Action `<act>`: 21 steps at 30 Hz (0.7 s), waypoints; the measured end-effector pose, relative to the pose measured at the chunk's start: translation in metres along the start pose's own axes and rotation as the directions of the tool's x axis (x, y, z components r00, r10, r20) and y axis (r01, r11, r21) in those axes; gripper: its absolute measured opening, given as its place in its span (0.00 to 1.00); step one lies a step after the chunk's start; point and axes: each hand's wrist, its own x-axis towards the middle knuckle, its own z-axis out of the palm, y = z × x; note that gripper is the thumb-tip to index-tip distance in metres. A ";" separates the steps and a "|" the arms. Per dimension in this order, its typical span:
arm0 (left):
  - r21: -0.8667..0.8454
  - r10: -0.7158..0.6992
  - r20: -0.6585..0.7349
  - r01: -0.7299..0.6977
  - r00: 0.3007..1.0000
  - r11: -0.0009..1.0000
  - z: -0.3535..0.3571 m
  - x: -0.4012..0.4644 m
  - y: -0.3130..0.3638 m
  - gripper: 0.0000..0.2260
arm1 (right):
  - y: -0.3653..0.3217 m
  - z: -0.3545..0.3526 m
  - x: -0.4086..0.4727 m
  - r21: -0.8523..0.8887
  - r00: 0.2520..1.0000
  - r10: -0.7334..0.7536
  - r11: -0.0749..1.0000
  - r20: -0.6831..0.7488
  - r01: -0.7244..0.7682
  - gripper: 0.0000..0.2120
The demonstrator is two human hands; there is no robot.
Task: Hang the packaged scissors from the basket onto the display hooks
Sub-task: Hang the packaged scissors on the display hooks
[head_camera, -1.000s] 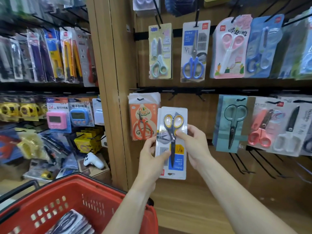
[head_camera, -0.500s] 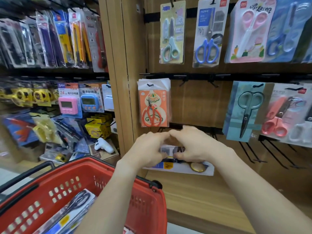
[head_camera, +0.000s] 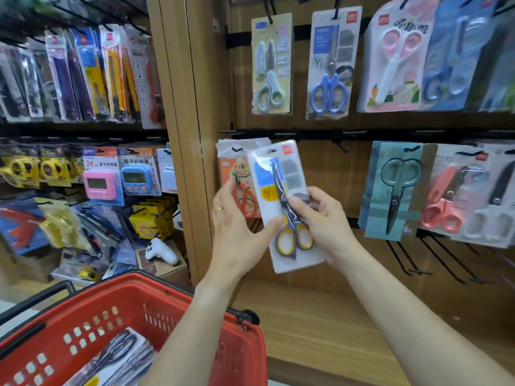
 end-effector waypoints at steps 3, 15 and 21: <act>-0.428 -0.254 0.365 0.404 0.896 0.809 0.014 -0.002 -0.002 0.22 | -0.004 0.003 0.002 0.235 0.994 0.067 0.971 -0.082 -0.046 0.05; -0.679 -0.240 0.218 0.324 0.946 0.659 0.052 -0.025 0.009 0.15 | 0.012 -0.008 -0.010 0.259 0.934 0.127 0.965 -0.334 -0.039 0.08; -0.678 -0.286 0.128 0.294 0.950 0.674 0.054 -0.023 0.005 0.13 | 0.012 -0.030 -0.008 0.230 0.889 0.132 0.973 -0.439 -0.031 0.06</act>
